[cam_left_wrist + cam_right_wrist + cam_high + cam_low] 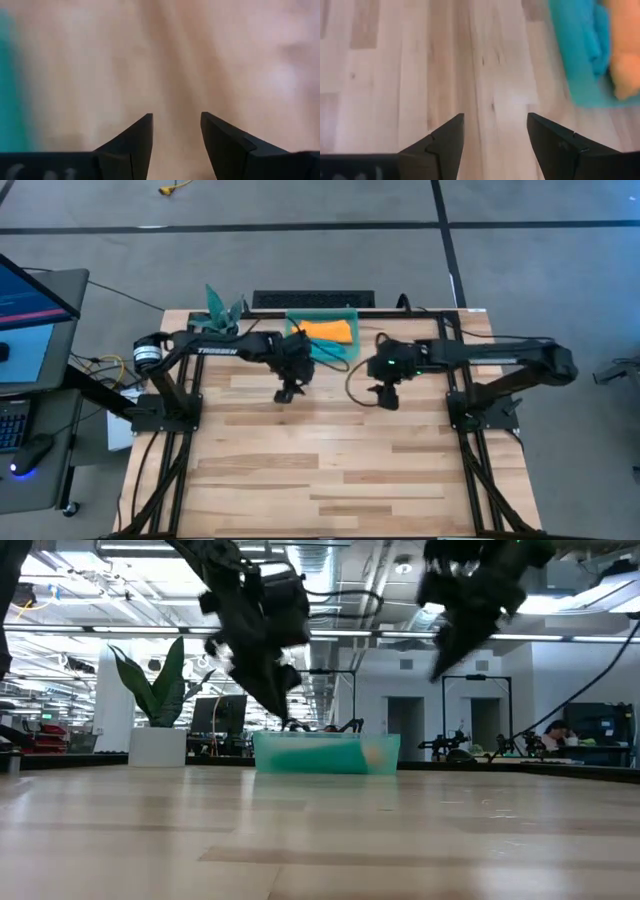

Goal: Roll microfiber towels into tight, uniform cylinder then place into a basket
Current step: Return to Home Position

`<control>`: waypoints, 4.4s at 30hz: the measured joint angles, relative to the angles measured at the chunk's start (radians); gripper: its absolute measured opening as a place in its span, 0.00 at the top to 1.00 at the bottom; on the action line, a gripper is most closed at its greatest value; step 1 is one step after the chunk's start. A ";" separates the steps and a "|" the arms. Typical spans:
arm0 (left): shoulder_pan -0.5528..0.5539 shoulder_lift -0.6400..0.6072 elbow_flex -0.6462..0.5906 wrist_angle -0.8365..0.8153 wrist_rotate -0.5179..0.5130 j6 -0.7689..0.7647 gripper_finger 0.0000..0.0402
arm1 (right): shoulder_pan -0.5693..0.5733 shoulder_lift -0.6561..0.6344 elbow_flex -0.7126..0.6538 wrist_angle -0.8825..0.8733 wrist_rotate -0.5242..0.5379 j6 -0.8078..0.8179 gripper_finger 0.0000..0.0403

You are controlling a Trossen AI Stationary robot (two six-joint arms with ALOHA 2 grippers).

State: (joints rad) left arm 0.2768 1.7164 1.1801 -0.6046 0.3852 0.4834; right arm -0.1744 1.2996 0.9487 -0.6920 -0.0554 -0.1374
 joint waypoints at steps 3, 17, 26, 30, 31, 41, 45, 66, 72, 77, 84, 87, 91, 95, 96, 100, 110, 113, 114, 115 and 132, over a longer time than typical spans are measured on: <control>-0.017 -0.031 -0.035 0.058 -0.005 -0.003 0.61 | 0.054 -0.077 -0.058 0.056 0.020 0.063 0.41; 0.044 -0.604 -0.330 0.206 -0.093 -0.131 0.61 | 0.249 -0.675 -0.294 0.162 0.084 0.247 0.41; 0.043 -1.102 -0.626 0.304 -0.185 -0.276 0.61 | 0.336 -1.005 -0.439 0.222 0.156 0.189 0.41; 0.046 -1.351 -0.809 0.365 -0.216 -0.379 0.61 | 0.343 -1.175 -0.593 0.340 0.220 0.160 0.41; 0.046 -1.417 -0.857 0.379 -0.221 -0.405 0.61 | 0.344 -1.212 -0.637 0.383 0.222 0.157 0.41; 0.038 -1.616 -1.159 0.671 -0.287 -0.599 0.61 | 0.315 -1.216 -0.942 0.831 0.258 0.175 0.41; 0.037 -1.555 -1.168 0.685 -0.317 -0.572 0.61 | 0.293 -1.185 -0.941 0.835 0.316 0.275 0.41; 0.038 -1.435 -1.169 0.626 -0.396 -0.592 0.61 | 0.266 -1.108 -0.942 0.744 0.316 0.208 0.41; 0.038 -1.435 -1.169 0.626 -0.396 -0.578 0.61 | 0.266 -1.108 -0.942 0.744 0.317 0.208 0.41; 0.038 -1.435 -1.169 0.625 -0.396 -0.573 0.61 | 0.266 -1.108 -0.942 0.744 0.316 0.208 0.41; 0.038 -1.435 -1.169 0.625 -0.396 -0.566 0.61 | 0.266 -1.108 -0.943 0.744 0.317 0.208 0.41; 0.038 -1.435 -1.169 0.625 -0.396 -0.572 0.61 | 0.266 -1.108 -0.943 0.744 0.317 0.209 0.41; 0.038 -1.435 -1.169 0.624 -0.396 -0.571 0.61 | 0.266 -1.108 -0.943 0.744 0.316 0.208 0.41; 0.038 -1.435 -1.169 0.624 -0.396 -0.559 0.61 | 0.266 -1.108 -0.943 0.744 0.317 0.209 0.41; 0.038 -1.435 -1.169 0.624 -0.396 -0.559 0.61 | 0.266 -1.108 -0.943 0.744 0.316 0.209 0.41; 0.038 -1.435 -1.169 0.624 -0.396 -0.554 0.61 | 0.266 -1.108 -0.943 0.744 0.316 0.208 0.41; 0.038 -1.435 -1.169 0.623 -0.396 -0.547 0.61 | 0.266 -1.108 -0.943 0.744 0.316 0.209 0.41; 0.038 -1.435 -1.169 0.623 -0.396 -0.553 0.61 | 0.266 -1.108 -0.943 0.744 0.317 0.209 0.41; 0.038 -1.435 -1.169 0.623 -0.396 -0.554 0.61 | 0.266 -1.108 -0.943 0.744 0.317 0.209 0.41; 0.038 -1.435 -1.169 0.623 -0.396 -0.554 0.61 | 0.266 -1.108 -0.943 0.744 0.316 0.209 0.41; 0.038 -1.435 -1.170 0.623 -0.396 -0.554 0.61 | 0.266 -1.108 -0.943 0.744 0.316 0.209 0.41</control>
State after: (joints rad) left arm 0.3147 0.2813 0.0105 0.0189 -0.0113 -0.0708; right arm 0.0914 0.1917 0.0055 0.0525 0.2607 0.0711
